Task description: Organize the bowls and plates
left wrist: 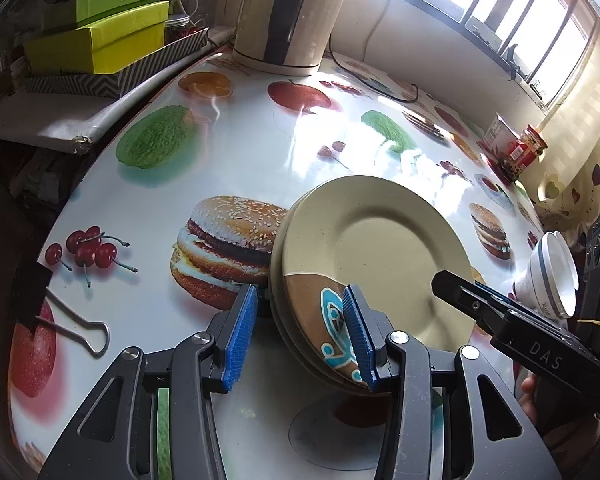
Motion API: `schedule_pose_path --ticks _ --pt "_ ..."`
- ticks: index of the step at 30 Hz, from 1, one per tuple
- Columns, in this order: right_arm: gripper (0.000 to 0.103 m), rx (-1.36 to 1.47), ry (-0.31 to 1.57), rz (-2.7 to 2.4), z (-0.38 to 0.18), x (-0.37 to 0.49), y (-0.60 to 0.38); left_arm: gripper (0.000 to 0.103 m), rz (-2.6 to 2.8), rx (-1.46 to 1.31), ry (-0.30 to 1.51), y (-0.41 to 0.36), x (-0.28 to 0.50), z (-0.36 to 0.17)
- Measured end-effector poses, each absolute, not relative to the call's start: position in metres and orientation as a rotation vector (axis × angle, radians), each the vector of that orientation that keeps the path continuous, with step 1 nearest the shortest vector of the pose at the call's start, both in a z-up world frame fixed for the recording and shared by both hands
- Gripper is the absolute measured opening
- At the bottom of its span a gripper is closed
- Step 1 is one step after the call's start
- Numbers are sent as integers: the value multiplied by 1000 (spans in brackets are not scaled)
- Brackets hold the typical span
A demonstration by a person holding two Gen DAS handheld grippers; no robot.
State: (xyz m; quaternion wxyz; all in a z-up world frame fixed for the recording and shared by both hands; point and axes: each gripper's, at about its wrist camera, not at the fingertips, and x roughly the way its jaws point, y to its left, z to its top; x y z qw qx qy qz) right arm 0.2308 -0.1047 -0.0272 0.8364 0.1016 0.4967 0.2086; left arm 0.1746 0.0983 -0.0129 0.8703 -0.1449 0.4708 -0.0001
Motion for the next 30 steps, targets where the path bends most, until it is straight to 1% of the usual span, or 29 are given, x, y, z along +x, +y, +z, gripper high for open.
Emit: schedule_pose_path --ticks 9,17,25,30 --pt "48 222 942 392 15 201 -147 47 -53 -254 925 65 165 25" --pt "48 197 876 235 46 180 -218 47 -179 -228 932 9 175 37" --pt "48 225 863 26 42 175 -292 47 -266 -196 930 -43 195 44" --pt "48 249 869 -13 33 179 -317 47 -308 -169 951 -72 213 41"
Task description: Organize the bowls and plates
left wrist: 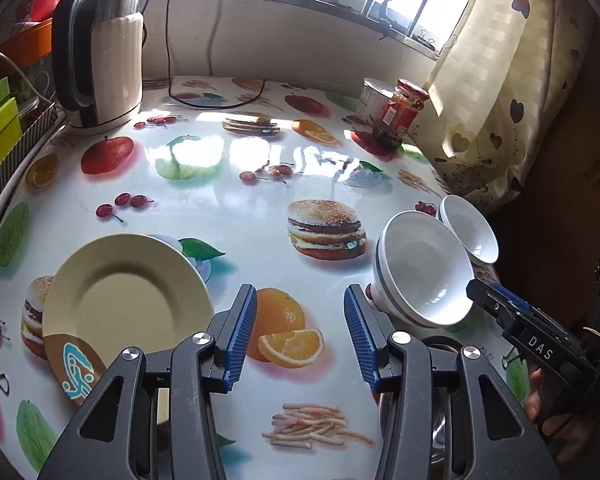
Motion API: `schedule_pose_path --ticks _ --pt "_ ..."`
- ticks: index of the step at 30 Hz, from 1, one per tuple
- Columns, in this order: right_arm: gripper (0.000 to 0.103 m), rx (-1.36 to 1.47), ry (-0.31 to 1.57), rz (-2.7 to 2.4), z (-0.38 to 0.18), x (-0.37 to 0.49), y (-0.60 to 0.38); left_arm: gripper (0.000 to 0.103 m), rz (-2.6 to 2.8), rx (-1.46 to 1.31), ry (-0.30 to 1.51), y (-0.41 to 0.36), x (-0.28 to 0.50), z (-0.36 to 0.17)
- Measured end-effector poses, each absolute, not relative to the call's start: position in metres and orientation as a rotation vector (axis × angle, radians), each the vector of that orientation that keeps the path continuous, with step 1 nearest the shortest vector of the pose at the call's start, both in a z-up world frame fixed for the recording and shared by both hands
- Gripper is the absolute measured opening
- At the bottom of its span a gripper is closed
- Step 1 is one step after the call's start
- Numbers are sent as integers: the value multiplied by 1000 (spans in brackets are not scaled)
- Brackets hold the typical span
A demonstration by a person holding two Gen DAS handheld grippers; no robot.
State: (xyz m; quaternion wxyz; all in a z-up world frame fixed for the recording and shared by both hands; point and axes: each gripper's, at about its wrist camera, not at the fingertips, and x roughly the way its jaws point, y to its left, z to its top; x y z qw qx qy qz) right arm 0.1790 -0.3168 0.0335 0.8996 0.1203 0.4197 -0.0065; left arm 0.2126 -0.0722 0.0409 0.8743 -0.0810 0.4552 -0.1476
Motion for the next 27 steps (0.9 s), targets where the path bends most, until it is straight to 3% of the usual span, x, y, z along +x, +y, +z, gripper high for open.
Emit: schedule_pose_path --ticks 13,20,27 --pt "48 188 874 -7 22 201 -323 47 -370 -92 983 -122 241 28" --pt "37 183 893 9 17 211 -322 46 -394 -53 997 -139 247 26" --pt "25 183 906 23 12 214 -320 32 -397 -29 1012 -148 251 20"
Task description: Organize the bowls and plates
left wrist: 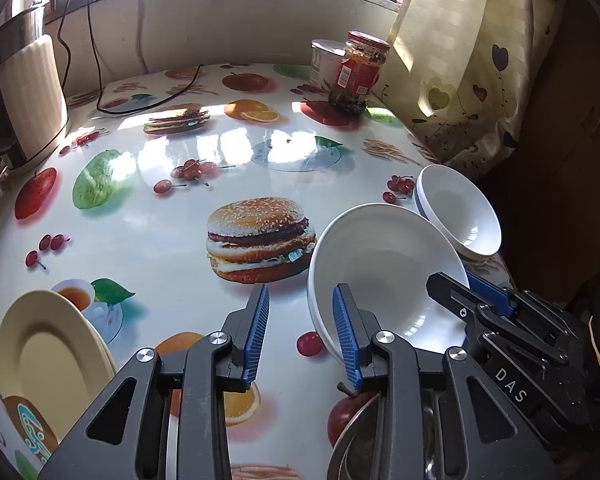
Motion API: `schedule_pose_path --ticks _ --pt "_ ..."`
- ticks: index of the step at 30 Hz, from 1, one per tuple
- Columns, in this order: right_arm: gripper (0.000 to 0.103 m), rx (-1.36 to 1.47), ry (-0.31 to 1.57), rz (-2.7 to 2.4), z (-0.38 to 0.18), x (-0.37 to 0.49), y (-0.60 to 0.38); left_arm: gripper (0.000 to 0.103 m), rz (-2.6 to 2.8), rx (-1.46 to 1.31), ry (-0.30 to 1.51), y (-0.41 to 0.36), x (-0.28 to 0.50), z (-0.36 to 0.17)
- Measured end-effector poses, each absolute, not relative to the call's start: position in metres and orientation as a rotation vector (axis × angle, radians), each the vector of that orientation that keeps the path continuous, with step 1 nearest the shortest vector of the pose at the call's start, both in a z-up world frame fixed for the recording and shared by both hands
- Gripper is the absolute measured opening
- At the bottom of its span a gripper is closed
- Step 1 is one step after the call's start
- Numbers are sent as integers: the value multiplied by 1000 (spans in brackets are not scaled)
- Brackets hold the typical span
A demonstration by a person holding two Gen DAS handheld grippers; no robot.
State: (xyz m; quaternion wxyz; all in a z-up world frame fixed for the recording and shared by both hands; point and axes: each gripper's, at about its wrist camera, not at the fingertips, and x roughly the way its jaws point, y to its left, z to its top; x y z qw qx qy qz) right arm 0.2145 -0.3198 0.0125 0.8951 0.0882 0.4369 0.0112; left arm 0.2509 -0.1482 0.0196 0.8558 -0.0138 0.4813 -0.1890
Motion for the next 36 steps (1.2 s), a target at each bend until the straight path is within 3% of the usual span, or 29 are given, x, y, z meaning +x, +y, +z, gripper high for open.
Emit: schedule_pose_path --ticks 8,16,36 --pt "18 184 908 33 11 218 -317 16 -410 -22 1014 -152 251 16" --pt "15 187 905 36 11 218 -315 10 -411 -12 1005 -154 251 16" --pt "11 200 888 35 18 215 -317 10 -400 -11 979 -154 246 26"
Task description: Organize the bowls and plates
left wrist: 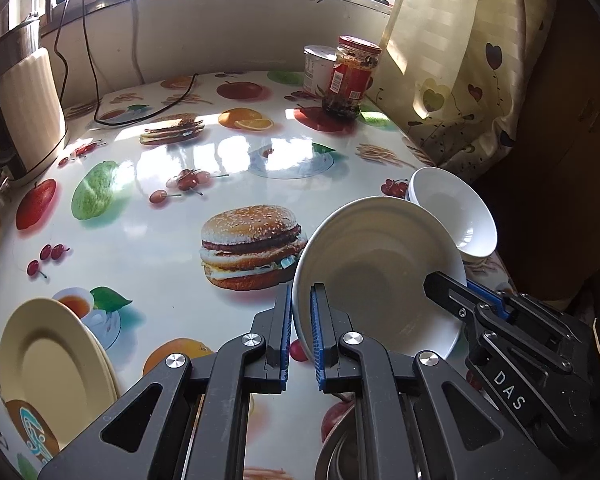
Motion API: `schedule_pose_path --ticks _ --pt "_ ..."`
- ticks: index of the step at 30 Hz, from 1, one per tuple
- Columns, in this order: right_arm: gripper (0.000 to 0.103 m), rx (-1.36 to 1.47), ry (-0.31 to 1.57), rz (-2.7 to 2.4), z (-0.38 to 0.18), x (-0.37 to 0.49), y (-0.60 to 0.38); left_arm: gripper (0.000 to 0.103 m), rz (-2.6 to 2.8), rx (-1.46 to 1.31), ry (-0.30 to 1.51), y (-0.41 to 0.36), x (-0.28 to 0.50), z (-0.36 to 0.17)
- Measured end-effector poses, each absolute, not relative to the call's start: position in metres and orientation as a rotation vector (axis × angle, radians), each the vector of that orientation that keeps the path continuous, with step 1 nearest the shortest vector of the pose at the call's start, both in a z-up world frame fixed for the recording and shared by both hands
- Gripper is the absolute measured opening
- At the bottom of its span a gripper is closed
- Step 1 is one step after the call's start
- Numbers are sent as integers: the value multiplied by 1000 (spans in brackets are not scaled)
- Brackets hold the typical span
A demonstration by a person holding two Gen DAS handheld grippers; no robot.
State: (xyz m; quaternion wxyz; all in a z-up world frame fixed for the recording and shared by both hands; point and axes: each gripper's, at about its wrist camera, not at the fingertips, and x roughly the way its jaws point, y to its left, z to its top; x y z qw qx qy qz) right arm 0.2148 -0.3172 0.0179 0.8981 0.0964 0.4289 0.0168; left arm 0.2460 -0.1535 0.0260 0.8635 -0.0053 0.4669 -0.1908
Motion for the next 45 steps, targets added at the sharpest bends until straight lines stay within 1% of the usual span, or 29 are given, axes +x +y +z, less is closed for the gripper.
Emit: schedule_pose_path --ticks 26,45 --pt "11 208 798 27 57 162 -306 10 -432 -24 907 -142 200 58" --pt "11 241 805 -4 52 107 -303 10 -478 -16 934 -136 156 51"
